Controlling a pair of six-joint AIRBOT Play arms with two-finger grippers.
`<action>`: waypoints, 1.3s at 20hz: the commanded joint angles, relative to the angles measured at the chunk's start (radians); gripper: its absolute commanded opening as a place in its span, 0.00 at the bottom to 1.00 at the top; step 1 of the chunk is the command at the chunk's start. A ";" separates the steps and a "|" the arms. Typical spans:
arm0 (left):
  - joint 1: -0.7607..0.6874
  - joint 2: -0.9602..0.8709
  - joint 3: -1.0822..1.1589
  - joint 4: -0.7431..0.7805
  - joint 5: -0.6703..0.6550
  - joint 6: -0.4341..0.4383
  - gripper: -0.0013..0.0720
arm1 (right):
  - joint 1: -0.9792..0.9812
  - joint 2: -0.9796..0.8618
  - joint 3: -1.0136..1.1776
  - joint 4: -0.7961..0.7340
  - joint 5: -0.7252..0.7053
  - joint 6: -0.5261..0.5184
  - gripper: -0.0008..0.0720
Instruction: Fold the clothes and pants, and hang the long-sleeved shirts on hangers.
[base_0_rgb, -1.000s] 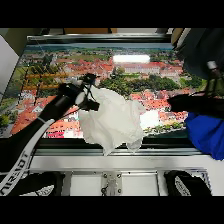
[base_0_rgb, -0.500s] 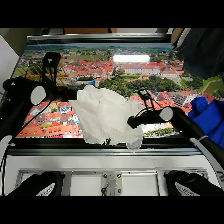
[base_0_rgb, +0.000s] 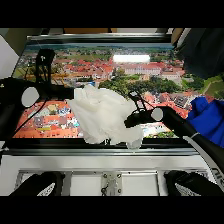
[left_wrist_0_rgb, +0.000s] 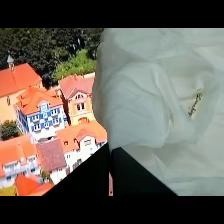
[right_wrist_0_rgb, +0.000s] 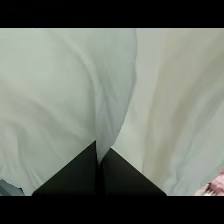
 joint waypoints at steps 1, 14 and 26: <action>0.001 0.072 0.143 0.022 0.016 0.000 0.03 | -0.067 0.151 0.146 -0.171 0.076 0.000 0.02; -0.288 0.337 0.610 -0.135 0.238 -0.050 0.03 | -0.309 0.565 0.806 -0.193 0.087 0.162 0.02; -0.192 -0.180 0.609 0.170 -0.058 -0.103 0.03 | -0.309 0.060 0.805 -0.194 0.346 0.292 0.02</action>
